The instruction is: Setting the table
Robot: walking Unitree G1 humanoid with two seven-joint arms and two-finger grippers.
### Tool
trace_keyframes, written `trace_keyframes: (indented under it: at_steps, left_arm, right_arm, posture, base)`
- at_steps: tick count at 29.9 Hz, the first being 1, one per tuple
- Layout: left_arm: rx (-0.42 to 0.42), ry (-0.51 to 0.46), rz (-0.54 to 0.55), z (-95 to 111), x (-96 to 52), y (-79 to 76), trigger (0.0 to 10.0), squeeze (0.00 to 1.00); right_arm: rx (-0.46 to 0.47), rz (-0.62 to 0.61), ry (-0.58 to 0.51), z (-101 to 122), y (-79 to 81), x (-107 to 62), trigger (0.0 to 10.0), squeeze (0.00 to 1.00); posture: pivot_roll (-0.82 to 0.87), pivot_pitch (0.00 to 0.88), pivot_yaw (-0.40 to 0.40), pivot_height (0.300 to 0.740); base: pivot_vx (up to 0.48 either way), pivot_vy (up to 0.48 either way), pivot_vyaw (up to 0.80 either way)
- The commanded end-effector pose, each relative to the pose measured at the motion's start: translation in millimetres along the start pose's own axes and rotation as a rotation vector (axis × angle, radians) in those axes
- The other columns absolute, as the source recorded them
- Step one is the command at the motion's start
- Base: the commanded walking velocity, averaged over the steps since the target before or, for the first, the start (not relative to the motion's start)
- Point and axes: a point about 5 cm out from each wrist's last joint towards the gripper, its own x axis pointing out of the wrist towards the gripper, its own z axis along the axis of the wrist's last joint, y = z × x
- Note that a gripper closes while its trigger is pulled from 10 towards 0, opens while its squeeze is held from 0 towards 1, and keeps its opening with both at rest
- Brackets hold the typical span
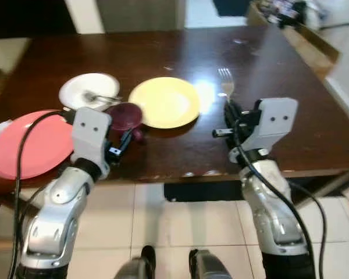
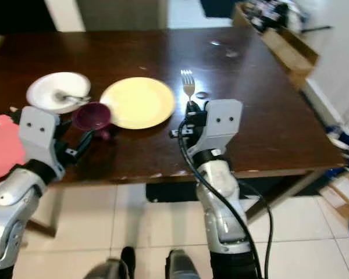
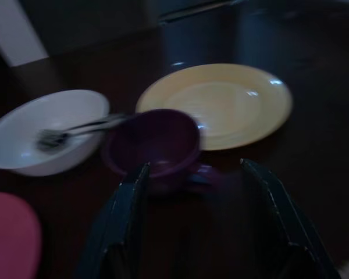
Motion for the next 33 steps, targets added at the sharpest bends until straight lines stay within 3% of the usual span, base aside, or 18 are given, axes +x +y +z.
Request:
trace_keyframes:
  at_steps: [1, 33]
  left_arm:
    - [-0.001, 0.012, -0.005, -1.1, -1.0, -0.3, 10.0, 0.00]
    - [0.006, 0.006, -0.018, -0.1, 3.0, -2.3, 10.0, 0.00]
  right_arm:
    - [0.016, -0.008, 0.010, -2.0, 0.0, -2.0, 10.0, 0.00]
    - [0.026, 0.003, 0.013, -4.9, 2.7, -0.8, 10.0, 0.00]
  posture:
    - [-0.10, 0.121, 0.052, 0.740]
    - [-0.09, 0.101, 0.053, 0.740]
  base:
    - [-0.307, 0.000, 0.00]
    - [-0.305, 0.000, 0.00]
